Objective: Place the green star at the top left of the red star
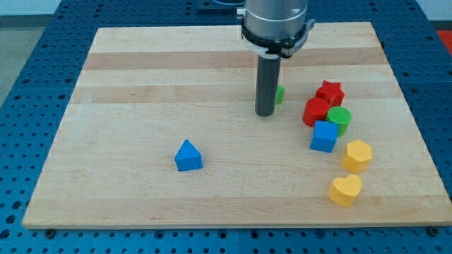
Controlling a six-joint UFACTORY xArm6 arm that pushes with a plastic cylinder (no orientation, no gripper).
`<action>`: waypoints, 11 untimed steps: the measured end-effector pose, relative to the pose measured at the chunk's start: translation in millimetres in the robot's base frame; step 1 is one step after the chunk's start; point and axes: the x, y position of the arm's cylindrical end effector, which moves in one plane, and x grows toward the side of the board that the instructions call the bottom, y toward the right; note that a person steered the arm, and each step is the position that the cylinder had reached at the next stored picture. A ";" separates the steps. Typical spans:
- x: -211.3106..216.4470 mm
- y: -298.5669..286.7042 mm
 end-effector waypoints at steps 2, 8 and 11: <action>-41.1 -14.8; -56.9 51.7; -104.9 68.6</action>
